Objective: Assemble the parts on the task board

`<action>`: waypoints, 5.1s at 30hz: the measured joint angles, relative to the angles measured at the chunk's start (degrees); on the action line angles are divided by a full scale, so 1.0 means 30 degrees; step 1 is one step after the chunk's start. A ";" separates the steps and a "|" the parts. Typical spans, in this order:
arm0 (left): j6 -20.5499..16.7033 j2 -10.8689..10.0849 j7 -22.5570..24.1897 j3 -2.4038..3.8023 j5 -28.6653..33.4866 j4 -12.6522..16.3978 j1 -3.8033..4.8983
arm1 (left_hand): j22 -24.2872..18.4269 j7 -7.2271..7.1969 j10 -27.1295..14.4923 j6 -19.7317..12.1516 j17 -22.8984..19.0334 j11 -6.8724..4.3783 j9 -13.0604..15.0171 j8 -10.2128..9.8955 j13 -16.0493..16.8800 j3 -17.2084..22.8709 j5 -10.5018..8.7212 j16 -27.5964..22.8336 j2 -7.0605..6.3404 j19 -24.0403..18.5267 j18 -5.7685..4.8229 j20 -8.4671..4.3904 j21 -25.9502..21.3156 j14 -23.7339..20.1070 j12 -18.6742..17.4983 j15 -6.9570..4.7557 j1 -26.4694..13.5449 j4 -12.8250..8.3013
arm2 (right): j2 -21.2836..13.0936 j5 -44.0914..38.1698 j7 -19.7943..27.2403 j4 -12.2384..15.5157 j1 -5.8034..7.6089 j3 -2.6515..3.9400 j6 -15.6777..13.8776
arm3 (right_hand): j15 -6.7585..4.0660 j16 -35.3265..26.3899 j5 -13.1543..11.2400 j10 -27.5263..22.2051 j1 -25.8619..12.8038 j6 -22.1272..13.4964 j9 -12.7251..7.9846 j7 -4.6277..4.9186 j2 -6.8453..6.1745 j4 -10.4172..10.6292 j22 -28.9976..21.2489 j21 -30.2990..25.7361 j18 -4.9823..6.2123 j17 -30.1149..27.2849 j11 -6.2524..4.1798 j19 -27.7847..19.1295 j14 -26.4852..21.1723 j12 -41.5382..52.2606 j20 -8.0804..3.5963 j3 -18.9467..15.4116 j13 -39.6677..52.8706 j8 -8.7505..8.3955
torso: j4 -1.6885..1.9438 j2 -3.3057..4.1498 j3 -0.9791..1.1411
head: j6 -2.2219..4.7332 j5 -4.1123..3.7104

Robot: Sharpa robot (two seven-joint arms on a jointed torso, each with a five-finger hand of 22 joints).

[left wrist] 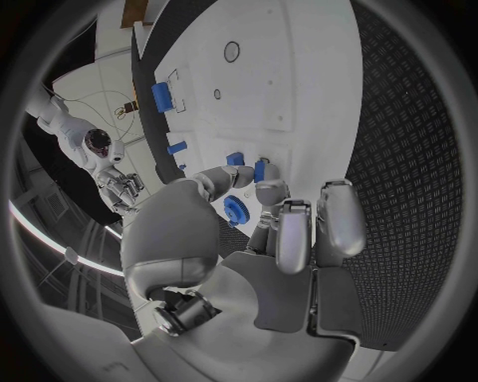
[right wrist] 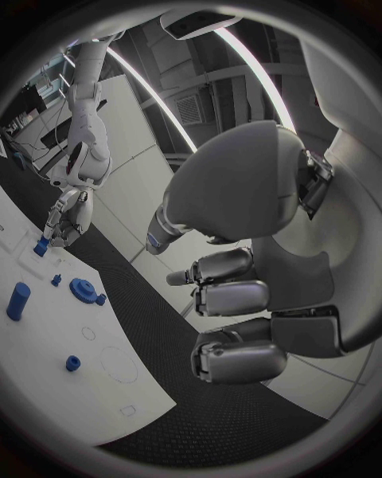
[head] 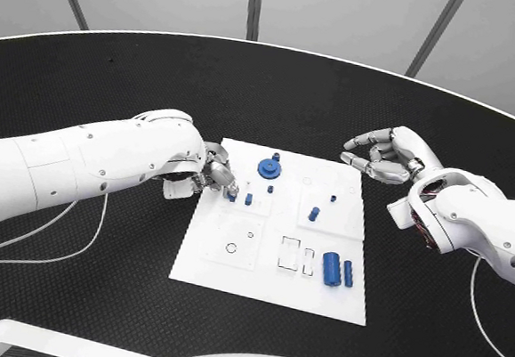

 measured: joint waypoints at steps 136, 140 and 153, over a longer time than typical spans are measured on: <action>0.2844 0.2140 -0.1295 0.0003 0.0547 -0.3480 0.0021 | 0.0178 -0.0690 0.1115 0.0888 0.0002 -0.0718 -0.0904 0.0696 0.0409 -0.3475 0.0590 0.0000 -0.0561 0.0119 0.0001 -0.0119 0.0004 -0.0036 0.0185 -0.0173 -0.0392 0.0265 | -0.0152 0.0000 -0.0066 0.0332 0.0005 0.0000 0.0006 | 0.0000 -0.0074 -0.0001 0.0000 0.0000 -0.0071 0.0004 -0.0071 0.0000 0.0000 -0.0001 -0.0078 0.0304 -0.0001 0.0000 0.0000 0.0000 0.0000 0.0001 -0.0001 0.0000 0.0075 | 0.0004 0.0000 0.0004 | -0.0580 -0.0379; 0.2943 0.2128 -0.1341 0.0004 0.0548 -0.3477 0.0021 | 0.0211 -0.0851 0.1115 0.0794 0.0002 -0.0718 -0.1003 0.0694 0.0484 -0.3853 0.0590 0.0000 -0.0690 0.0184 0.0001 -0.0183 0.0004 0.0009 0.0222 -0.0218 -0.0378 0.0432 | -0.0150 0.0000 -0.0075 0.0327 0.0005 0.0000 0.0003 | 0.0000 -0.0074 -0.0001 0.0000 0.0000 -0.0071 0.0003 -0.0071 0.0000 0.0000 -0.0001 -0.0078 0.0303 -0.0001 0.0000 0.0000 0.0000 0.0000 0.0000 -0.0001 -0.0001 0.0075 | 0.0011 0.0000 0.0002 | -0.0580 -0.0383; 0.3021 0.2098 -0.1420 0.0003 0.0670 -0.3484 0.0017 | 0.0364 -0.1003 0.1182 0.1030 0.0002 -0.0785 -0.1440 0.0682 0.0650 -0.5512 -0.0142 -0.0001 -0.1157 0.0246 0.0004 -0.0245 0.0002 0.0033 0.0298 -0.0242 -0.0491 0.1462 | -0.0108 0.0000 -0.0079 0.0262 0.0005 0.0000 -0.0029 | 0.0000 -0.0073 -0.0001 0.0000 0.0000 -0.0070 0.0003 -0.0070 0.0000 0.0000 -0.0001 -0.0078 0.0303 -0.0002 0.0000 0.0000 0.0000 0.0000 0.0000 0.0000 0.0015 0.0074 | 0.0013 -0.0009 -0.0002 | -0.0606 -0.0366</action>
